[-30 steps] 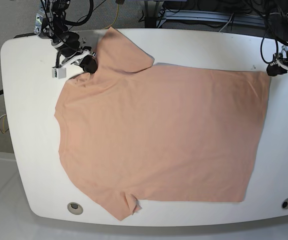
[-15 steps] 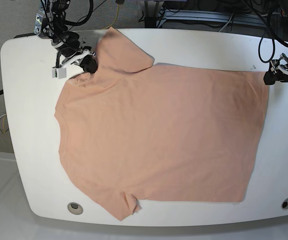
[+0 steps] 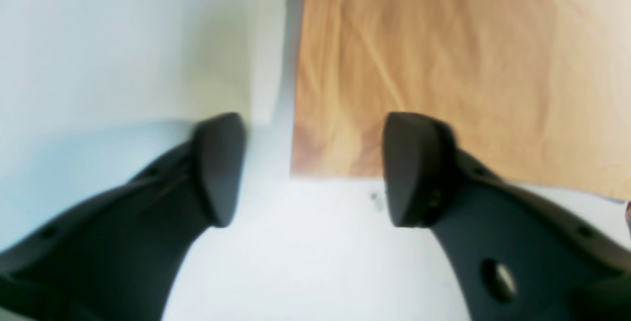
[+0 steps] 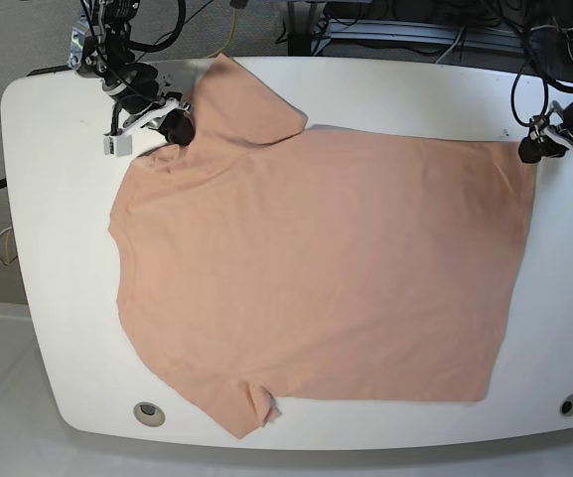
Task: Fold the T-shirt properly
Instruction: 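Close the left gripper on the shoulder corner edge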
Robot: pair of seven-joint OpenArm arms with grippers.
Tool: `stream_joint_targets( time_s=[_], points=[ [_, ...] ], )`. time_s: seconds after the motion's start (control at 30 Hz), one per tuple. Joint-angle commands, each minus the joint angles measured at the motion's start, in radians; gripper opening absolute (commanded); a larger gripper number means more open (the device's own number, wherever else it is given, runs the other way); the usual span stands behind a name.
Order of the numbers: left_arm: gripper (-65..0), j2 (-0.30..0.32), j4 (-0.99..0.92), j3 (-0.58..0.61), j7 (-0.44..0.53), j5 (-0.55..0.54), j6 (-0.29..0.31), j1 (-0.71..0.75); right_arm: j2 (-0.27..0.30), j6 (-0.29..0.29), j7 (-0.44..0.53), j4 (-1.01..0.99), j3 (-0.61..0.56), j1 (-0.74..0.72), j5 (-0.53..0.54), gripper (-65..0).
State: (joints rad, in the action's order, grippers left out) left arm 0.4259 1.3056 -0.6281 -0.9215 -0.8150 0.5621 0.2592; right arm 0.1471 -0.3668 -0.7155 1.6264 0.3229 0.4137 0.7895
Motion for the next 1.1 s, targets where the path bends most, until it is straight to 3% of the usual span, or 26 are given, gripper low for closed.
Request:
stream_joint_targets(
  time_s=[0.0,0.17,0.23,0.37,0.5,0.63,0.7,0.83,0.9,1.07],
  points=[
    [-31.5,0.019,0.007,-0.003,-0.011,-0.012,-0.002,-0.002,0.010,0.001,-0.006,0.006,0.001,0.001,-0.006,-65.0],
    [-39.6,0.014,-0.005,0.003,-0.018,-0.016,-0.006,-0.004,0.010,0.001,-0.005,0.007,0.001,0.002,-0.007,-65.0],
    [-45.6,0.007,-0.015,0.005,-0.028,-0.011,-0.009,-0.004,0.011,0.001,-0.002,0.011,0.002,-0.001,-0.010,-65.0],
    [-50.7,0.006,-0.019,0.010,-0.032,-0.016,-0.009,-0.005,0.011,0.001,-0.002,0.011,0.001,-0.001,-0.011,-65.0],
    [-51.7,0.006,-0.014,0.010,-0.037,-0.020,-0.008,-0.006,0.012,0.001,-0.004,0.011,0.001,-0.001,-0.009,-65.0],
    [-36.3,0.012,0.007,0.002,-0.052,-0.034,0.016,0.002,0.012,0.001,-0.007,0.018,0.003,0.000,0.003,-65.0],
    [-25.3,0.012,0.009,0.002,-0.061,-0.037,0.022,0.002,0.011,-0.001,-0.009,0.017,0.004,0.000,0.005,-65.0],
    [-13.9,0.011,0.011,0.006,-0.065,-0.038,0.022,-0.001,0.011,-0.001,-0.010,0.015,0.002,0.000,0.006,-65.0],
    [-12.4,0.009,-0.004,0.006,-0.056,-0.030,0.016,-0.006,0.010,0.009,-0.013,0.017,0.003,0.000,0.002,-65.0],
    [-16.7,0.002,-0.008,0.007,-0.049,-0.025,0.011,-0.011,0.010,0.009,-0.012,0.020,0.005,0.000,0.002,-65.0]
  ],
)
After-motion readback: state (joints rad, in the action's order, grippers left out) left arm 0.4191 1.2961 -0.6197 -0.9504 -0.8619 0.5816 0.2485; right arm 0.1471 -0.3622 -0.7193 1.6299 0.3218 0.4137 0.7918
